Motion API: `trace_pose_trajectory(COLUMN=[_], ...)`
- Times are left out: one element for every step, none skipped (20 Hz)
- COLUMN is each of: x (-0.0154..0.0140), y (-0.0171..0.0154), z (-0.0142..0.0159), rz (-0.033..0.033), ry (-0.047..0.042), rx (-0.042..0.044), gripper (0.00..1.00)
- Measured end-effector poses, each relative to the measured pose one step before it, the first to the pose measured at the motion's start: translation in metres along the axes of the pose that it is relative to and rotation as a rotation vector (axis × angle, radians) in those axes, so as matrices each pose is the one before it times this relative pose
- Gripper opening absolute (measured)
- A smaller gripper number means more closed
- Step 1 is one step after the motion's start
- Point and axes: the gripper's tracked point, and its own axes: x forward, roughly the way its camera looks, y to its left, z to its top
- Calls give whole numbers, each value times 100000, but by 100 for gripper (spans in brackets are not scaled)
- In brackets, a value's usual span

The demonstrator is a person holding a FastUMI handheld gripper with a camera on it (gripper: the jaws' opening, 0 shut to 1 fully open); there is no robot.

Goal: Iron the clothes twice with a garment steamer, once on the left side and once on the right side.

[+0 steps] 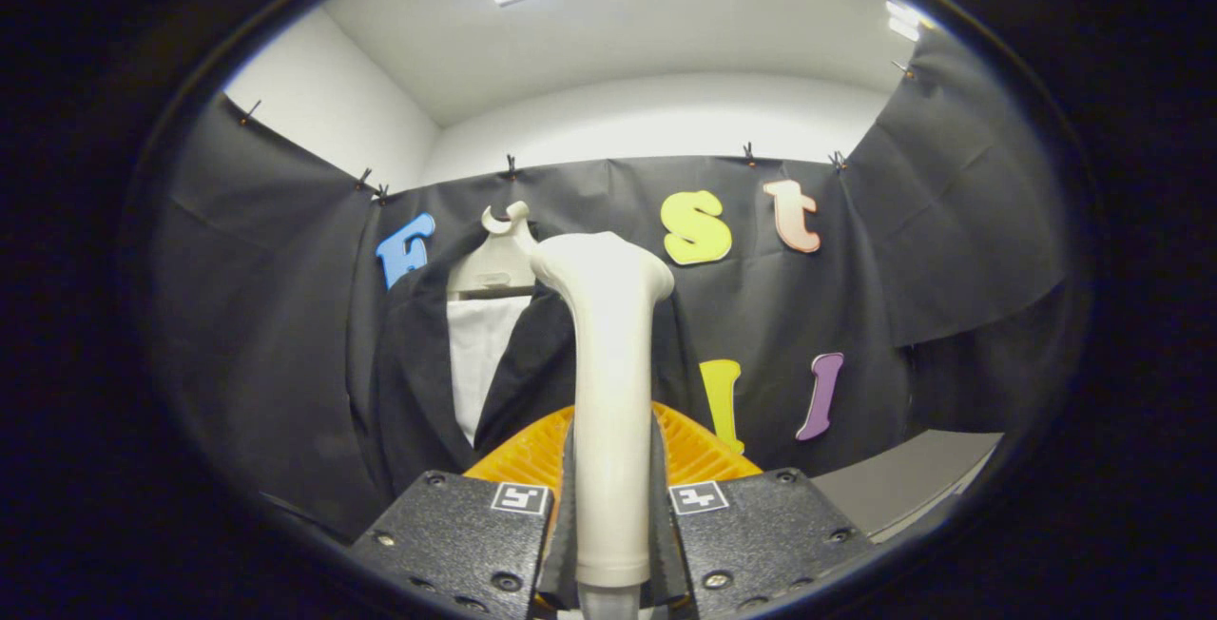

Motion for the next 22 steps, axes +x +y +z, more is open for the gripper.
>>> trace_pose_trajectory(x=[807,616,338,203,204,110,27,-15,-303,-189,-102,-231,-217,-326,-199,-225,-72,-270,-256,-229,-154,-176], y=[37,261,-241,-208,-55,165,136,77,-217,-52,159,42,32,-36,20,55,-13,87,131,186,123,142], z=[70,-200,-568,-854,-977,-837,-461,-244,10,-54,-326,-252,-555,-521,-568,-408,-379,-435,-446,-469,-395,-348], rz=[374,548,-246,-436,317,1263,1388,455,-321,28,449,305,2,-207,-199,107,111,245,204,329,30,93], ry=[-150,443,972,1537,2334,2506,1919,736,101,-115,-59,168,735,1047,1032,1101,859,928,863,903,762,985], rx=[-240,-222,-340,-249,50,810,1788,982,-767,-848,-896,-910,-721,11,275,26,-326,-469,-431,-479,-408,-365], gripper=[33,33,33,33,33,33,33,33,33,33,33,33,33,33,33,33,33,33,33,33,33,33])
